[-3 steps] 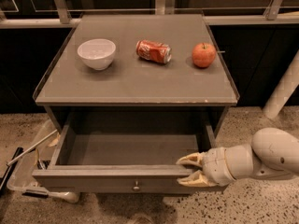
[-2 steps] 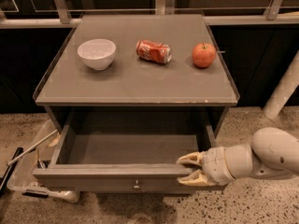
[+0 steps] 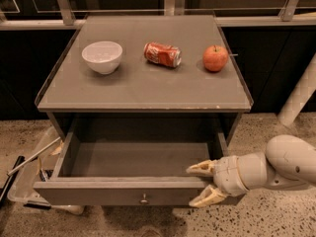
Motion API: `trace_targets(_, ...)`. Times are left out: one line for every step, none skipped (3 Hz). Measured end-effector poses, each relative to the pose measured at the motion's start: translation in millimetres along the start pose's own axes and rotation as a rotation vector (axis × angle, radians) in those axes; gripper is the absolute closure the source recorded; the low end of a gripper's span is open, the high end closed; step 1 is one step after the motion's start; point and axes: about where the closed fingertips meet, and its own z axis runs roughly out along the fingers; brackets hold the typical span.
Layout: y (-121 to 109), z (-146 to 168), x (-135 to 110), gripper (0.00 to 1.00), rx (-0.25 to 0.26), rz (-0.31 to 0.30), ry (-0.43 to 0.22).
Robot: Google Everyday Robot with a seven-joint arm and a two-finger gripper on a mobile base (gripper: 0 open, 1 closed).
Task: Open top drawer
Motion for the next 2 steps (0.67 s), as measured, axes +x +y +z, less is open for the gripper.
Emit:
trace_targets(0.0,0.0,0.0,0.00,0.000,0.000,0.000)
trace_targets(0.0,0.0,0.0,0.00,0.000,0.000,0.000)
